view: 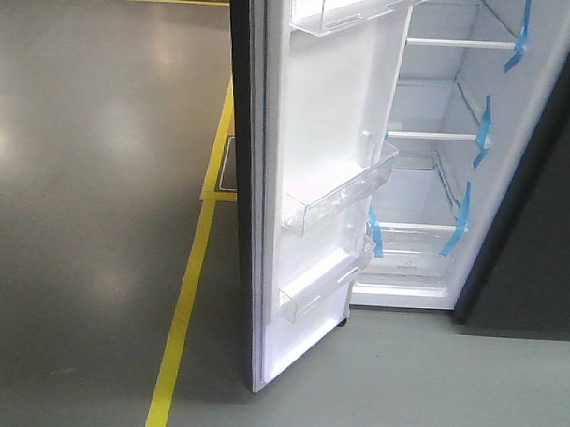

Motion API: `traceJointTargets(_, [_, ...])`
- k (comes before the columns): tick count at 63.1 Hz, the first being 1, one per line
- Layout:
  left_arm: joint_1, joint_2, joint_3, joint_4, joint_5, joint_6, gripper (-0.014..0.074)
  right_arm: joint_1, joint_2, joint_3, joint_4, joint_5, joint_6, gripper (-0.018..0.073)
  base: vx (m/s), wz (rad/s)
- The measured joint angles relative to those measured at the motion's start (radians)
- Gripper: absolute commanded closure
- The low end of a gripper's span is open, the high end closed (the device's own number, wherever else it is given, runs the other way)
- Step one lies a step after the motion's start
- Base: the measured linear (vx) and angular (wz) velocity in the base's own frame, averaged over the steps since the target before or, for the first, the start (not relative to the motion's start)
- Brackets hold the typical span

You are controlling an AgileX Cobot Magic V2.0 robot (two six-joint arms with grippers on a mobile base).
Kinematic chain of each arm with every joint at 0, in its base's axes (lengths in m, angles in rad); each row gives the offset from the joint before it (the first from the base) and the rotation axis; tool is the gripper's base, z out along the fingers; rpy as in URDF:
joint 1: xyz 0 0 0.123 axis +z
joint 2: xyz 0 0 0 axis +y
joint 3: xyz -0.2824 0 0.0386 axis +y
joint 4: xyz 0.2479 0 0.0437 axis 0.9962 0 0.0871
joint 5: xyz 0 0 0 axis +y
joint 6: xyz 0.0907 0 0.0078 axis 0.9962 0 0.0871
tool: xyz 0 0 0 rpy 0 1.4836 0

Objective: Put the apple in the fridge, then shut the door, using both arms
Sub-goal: 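Drive up close to the open refrigerator door shelves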

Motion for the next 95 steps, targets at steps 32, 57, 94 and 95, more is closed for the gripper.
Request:
traceJointTargets(32, [0.000, 0.000, 0.000, 0.000, 0.000, 0.000, 0.0603, 0.000, 0.000, 0.000, 0.000, 0.008, 0.000, 0.0192, 0.14, -0.01])
traceJointTargets(57, [0.000, 0.000, 0.000, 0.000, 0.000, 0.000, 0.0603, 0.000, 0.000, 0.000, 0.000, 0.008, 0.000, 0.0192, 0.13, -0.03])
traceJointTargets(94, [0.000, 0.000, 0.000, 0.000, 0.000, 0.000, 0.0603, 0.000, 0.000, 0.000, 0.000, 0.008, 0.000, 0.0192, 0.09, -0.03])
traceJointTargets(95, [0.000, 0.000, 0.000, 0.000, 0.000, 0.000, 0.0603, 0.000, 0.000, 0.000, 0.000, 0.008, 0.000, 0.0192, 0.08, -0.01])
